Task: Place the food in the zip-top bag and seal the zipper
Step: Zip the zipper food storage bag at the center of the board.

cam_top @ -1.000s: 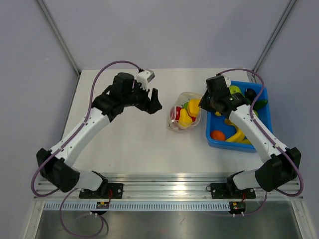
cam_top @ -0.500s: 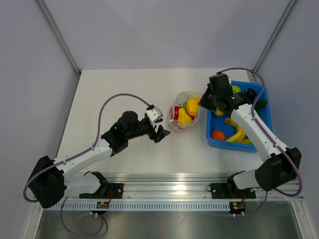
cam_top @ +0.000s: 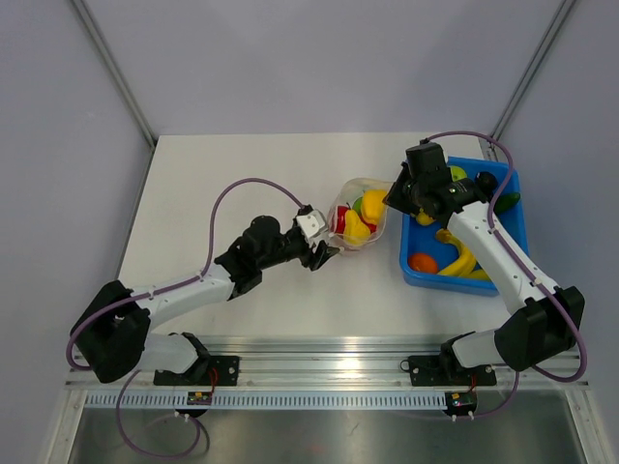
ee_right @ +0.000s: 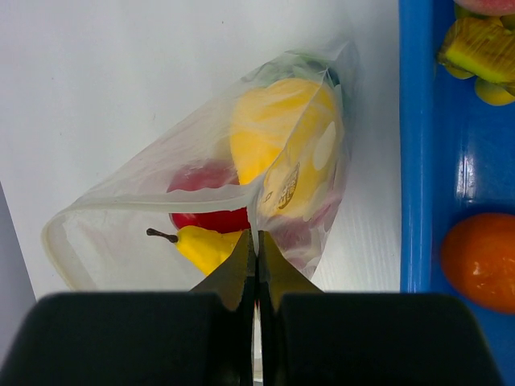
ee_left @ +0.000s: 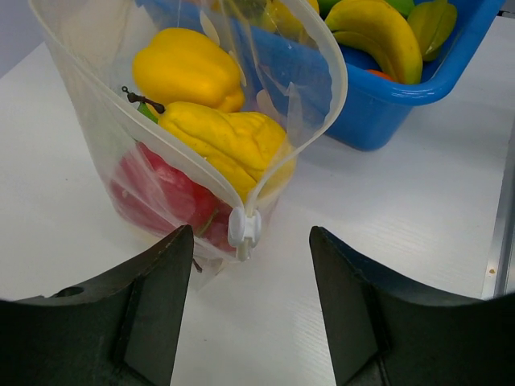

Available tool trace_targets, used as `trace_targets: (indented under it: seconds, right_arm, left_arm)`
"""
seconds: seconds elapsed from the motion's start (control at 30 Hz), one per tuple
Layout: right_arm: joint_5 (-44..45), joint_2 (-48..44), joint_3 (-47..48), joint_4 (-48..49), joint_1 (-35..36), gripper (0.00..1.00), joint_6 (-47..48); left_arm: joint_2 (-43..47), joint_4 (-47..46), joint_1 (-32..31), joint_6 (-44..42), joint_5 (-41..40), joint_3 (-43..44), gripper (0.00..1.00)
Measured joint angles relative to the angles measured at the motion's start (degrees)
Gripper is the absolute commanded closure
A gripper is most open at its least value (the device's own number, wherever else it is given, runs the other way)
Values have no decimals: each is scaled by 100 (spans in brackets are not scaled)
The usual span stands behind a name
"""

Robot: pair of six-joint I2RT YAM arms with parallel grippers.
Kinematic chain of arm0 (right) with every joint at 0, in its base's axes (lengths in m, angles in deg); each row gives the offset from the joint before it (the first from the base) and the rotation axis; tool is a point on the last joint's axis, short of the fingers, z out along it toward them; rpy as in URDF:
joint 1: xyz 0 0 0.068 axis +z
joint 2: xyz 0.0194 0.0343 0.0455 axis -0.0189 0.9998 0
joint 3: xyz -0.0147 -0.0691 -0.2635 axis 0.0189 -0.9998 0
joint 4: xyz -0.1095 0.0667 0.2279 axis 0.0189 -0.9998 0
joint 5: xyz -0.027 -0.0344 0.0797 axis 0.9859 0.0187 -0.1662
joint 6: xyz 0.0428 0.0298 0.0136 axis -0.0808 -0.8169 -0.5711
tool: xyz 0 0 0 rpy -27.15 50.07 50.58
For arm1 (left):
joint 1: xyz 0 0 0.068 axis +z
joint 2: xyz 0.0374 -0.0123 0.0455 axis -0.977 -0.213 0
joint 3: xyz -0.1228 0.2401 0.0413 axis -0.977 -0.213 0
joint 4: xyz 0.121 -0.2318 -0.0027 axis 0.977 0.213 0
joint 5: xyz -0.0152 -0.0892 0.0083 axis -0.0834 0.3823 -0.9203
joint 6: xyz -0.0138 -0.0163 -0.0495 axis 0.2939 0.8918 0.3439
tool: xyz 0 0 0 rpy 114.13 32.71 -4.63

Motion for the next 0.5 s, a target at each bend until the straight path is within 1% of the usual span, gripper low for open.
trace_targets:
  seconds: [0.1, 0.2, 0.4, 0.47, 0.5]
  right_arm:
    - [0, 0, 0, 0, 0, 100, 0]
    - [-39, 0, 0, 0, -7, 100, -2]
    - [-63, 0, 0, 0, -31, 100, -2]
    - [-83, 0, 0, 0, -52, 100, -2]
    - [-85, 0, 0, 0, -59, 100, -4]
  left_arm:
    - [-11, -33, -26, -35, 2, 0, 39]
    - [-13, -85, -33, -66, 4, 0, 42]
    - [-85, -350, -35, -79, -7, -26, 42]
    - [-129, -422, -35, -74, -11, -72, 41]
    - [-162, -474, -35, -59, -17, -105, 39]
